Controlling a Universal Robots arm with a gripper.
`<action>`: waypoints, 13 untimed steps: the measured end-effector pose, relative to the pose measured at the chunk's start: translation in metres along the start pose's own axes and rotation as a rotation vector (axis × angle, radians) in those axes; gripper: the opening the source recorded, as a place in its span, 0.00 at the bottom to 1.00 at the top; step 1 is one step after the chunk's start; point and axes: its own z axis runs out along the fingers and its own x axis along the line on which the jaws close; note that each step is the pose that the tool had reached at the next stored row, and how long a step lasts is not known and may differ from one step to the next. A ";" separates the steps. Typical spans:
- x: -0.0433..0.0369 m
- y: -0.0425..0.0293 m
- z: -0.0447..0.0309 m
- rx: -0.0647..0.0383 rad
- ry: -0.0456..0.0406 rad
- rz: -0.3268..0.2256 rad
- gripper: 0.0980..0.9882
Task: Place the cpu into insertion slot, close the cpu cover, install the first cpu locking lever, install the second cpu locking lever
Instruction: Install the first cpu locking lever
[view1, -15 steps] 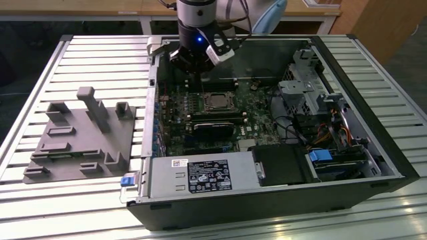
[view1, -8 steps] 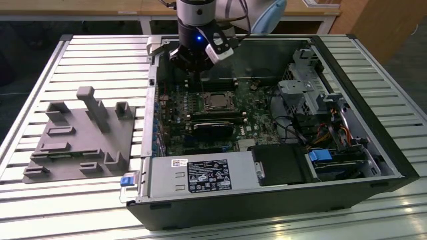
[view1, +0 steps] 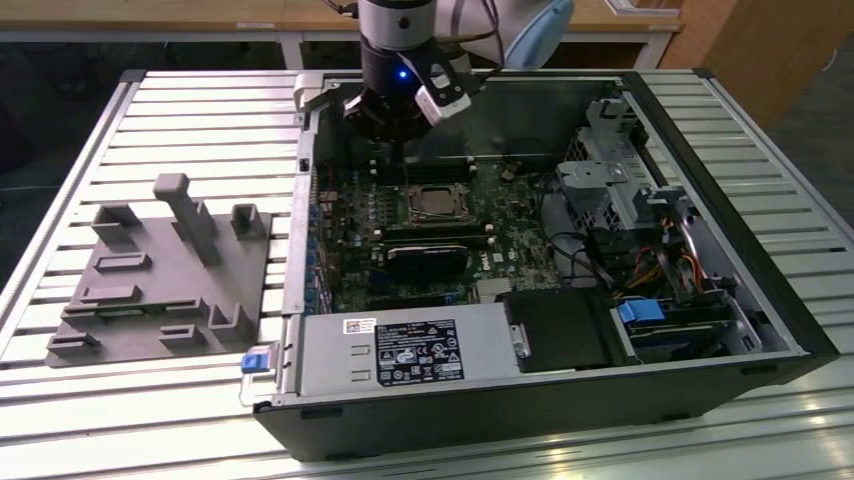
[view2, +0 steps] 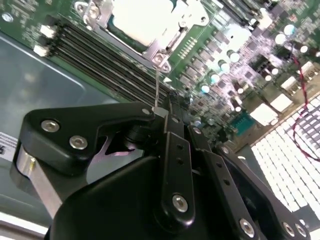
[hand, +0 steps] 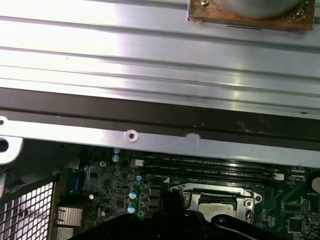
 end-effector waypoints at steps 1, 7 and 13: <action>-0.0024 -0.0001 0.0001 0.000 0.0000 0.000 0.01; -0.0202 -0.0010 0.0006 0.000 0.0000 0.000 0.01; -0.0374 -0.0024 0.0011 0.000 0.0000 0.001 0.01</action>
